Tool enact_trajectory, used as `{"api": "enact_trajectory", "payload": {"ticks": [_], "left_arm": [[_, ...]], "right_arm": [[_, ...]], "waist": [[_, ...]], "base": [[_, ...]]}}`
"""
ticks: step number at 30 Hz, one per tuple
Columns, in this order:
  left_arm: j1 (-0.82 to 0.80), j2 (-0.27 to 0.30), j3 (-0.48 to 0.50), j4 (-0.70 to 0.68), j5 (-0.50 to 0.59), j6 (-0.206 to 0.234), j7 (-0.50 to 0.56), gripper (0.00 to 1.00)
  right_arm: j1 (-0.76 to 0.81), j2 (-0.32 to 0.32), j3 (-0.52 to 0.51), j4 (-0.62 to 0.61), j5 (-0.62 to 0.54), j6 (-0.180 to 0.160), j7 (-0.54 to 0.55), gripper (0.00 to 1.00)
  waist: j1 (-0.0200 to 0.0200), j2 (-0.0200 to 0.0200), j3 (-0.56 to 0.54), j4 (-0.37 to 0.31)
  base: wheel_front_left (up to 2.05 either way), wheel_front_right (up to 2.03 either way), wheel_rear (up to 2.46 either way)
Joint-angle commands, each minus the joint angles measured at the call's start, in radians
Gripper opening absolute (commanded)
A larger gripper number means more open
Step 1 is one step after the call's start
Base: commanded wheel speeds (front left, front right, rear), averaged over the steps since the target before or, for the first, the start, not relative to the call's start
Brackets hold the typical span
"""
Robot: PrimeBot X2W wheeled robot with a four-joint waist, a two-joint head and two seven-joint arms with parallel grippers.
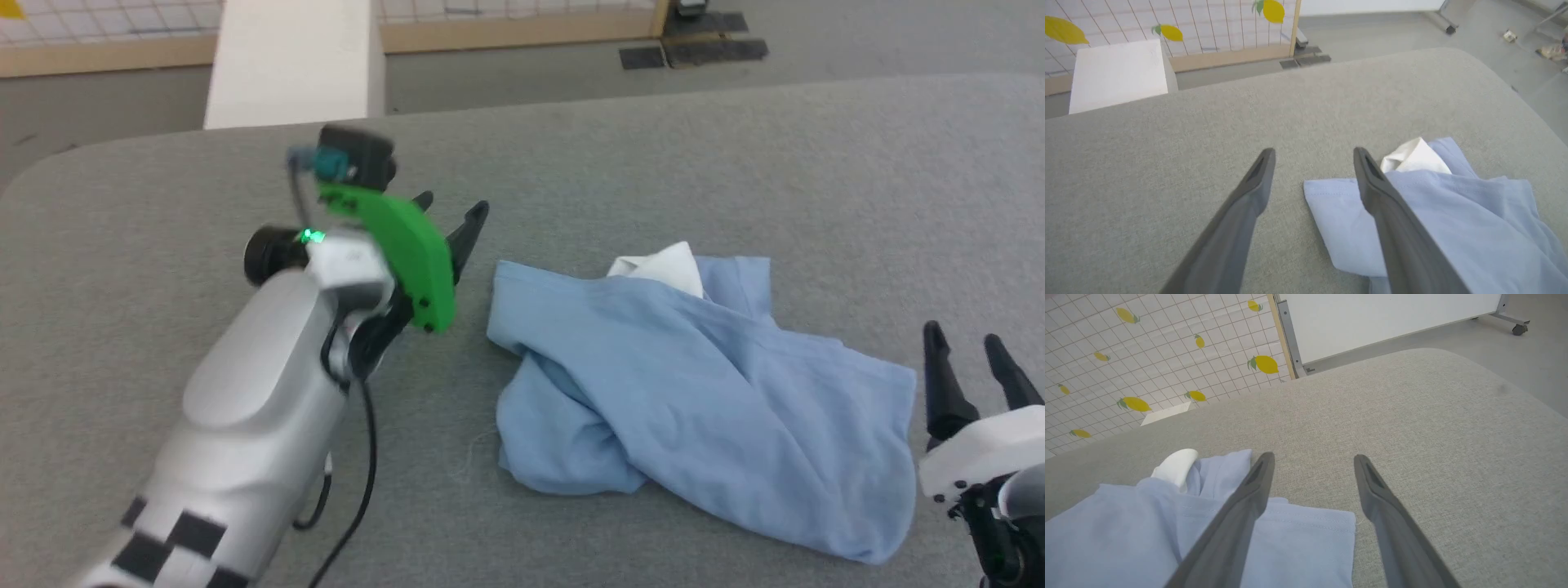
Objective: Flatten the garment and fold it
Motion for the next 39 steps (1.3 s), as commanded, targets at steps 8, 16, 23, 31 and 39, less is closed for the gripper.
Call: {"api": "enact_trajectory", "payload": {"ticks": [8, 16, 23, 31, 39], "left_arm": [[-0.189, 0.005, -0.128, 0.188, 0.068, 0.005, 0.319, 1.0], [-0.193, 0.029, -0.21, 0.26, 0.083, -0.018, 0.521, 1.0], [-0.166, 0.024, -0.227, 0.228, 0.055, -0.026, 0.591, 0.0], [-0.162, -0.015, -0.104, 0.142, -0.067, -0.038, 0.46, 0.0], [-0.13, -0.012, -0.057, -0.054, -0.197, -0.088, 0.406, 0.0]], "right_arm": [[-0.012, 0.001, 0.052, 0.04, 0.045, 0.004, -0.043, 1.0], [-0.003, 0.001, 0.061, 0.078, 0.06, 0.004, -0.089, 1.0], [-0.015, 0.001, 0.054, 0.091, 0.053, 0.004, -0.099, 1.0], [-0.021, 0.001, 0.036, 0.095, 0.023, 0.004, -0.077, 1.0], [-0.022, 0.001, 0.006, 0.096, -0.009, 0.004, -0.039, 1.0]], "waist": [[0.0, 0.0047, 0.135, -0.162], [0.0, 0.0047, 0.172, -0.208], [0.0, 0.0047, 0.176, -0.192], [0.0, 0.0047, 0.127, -0.139], [0.0, 0.0047, 0.029, -0.055]], "base": [[0.0, 0.0, 0.0], [0.0, 0.0, 0.0], [0.0, 0.0, 0.0], [0.0, 0.0, 0.0], [0.0, 0.0, 0.0]]}}
